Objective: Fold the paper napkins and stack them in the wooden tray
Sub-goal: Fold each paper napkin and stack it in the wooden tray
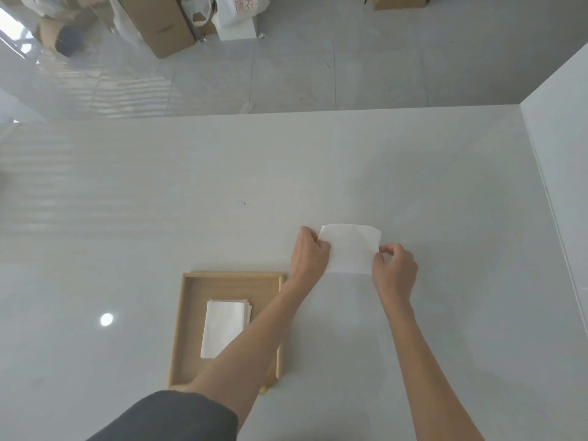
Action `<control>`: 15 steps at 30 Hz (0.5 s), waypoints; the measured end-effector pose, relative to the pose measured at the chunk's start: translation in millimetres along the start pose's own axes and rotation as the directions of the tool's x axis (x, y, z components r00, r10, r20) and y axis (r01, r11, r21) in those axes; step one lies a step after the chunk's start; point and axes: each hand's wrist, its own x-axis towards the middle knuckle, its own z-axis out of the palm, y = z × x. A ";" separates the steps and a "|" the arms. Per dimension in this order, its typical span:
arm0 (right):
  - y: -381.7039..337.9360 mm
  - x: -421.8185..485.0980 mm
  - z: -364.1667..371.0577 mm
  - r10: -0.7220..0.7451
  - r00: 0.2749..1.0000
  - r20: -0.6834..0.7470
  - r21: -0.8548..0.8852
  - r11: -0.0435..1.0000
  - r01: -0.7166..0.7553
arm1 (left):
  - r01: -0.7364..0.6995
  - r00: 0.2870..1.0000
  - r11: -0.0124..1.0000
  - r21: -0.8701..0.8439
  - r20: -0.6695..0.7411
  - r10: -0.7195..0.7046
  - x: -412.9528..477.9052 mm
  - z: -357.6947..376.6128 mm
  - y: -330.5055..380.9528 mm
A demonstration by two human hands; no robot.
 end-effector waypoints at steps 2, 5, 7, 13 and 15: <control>-7.5 -16.7 -11.2 -0.023 1.000 0.002 0.091 0.996 0.023 | -0.027 0.999 0.991 -0.134 0.038 0.032 -16.4 -13.8 1.6; -18.5 -45.9 -23.9 -0.031 0.999 0.042 0.253 0.967 0.020 | 0.026 0.998 0.950 -0.311 0.066 -0.006 -43.6 -33.8 -4.7; -24.0 -64.3 -28.0 -0.036 0.998 0.050 0.278 0.960 0.021 | 0.092 0.995 0.918 -0.385 0.066 -0.072 -63.5 -44.5 -12.9; -40.0 -142.4 -13.5 -0.098 0.995 0.019 0.275 0.957 0.089 | 0.161 0.979 0.878 -0.451 -0.037 -0.198 -121.1 -69.5 -47.4; -45.7 -173.8 -5.0 -0.144 0.989 0.020 0.270 0.954 0.133 | 0.186 0.975 0.866 -0.464 -0.021 -0.221 -138.2 -78.7 -57.7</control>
